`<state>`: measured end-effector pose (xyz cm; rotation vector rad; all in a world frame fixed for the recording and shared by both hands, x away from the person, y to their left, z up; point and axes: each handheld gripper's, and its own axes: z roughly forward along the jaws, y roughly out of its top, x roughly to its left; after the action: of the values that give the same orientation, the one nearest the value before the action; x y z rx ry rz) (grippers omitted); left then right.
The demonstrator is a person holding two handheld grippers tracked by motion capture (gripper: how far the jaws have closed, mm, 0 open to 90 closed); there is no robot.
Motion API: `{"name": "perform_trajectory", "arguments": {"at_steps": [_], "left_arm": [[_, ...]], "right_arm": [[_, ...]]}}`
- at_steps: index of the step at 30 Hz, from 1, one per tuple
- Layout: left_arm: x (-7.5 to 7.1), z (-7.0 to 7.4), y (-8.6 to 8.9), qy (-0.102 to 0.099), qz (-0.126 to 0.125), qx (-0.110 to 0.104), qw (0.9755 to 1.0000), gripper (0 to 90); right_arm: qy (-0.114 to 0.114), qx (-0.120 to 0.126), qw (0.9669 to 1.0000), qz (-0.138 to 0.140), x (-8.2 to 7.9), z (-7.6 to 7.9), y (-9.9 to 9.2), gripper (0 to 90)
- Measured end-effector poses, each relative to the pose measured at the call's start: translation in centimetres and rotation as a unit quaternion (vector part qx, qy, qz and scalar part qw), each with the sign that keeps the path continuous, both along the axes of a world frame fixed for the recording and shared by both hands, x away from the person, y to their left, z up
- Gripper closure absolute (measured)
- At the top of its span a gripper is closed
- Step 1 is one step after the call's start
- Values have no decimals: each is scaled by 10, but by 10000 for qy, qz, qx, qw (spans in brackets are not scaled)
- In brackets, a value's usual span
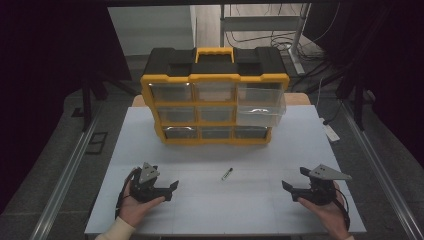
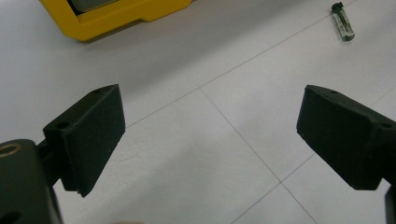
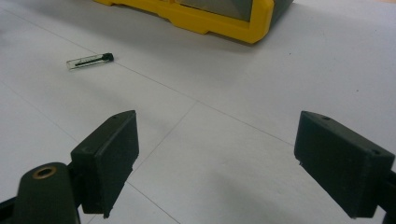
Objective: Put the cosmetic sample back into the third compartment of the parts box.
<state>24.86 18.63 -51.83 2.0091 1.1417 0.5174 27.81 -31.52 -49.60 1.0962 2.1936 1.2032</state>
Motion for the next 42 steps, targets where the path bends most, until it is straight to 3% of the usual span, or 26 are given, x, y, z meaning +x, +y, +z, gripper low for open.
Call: {"name": "perform_trajectory", "arguments": {"at_steps": [25, 42], "left_arm": [[2, 0, 3, -2, 46, -38, 10000, 86], [3, 2, 4, -54, 48, -83, 9999, 88]], "right_arm": [[16, 17, 10000, -28, 6, 10, 12, 146], [-43, 39, 9997, 222, 16, 23, 36, 147]]}}
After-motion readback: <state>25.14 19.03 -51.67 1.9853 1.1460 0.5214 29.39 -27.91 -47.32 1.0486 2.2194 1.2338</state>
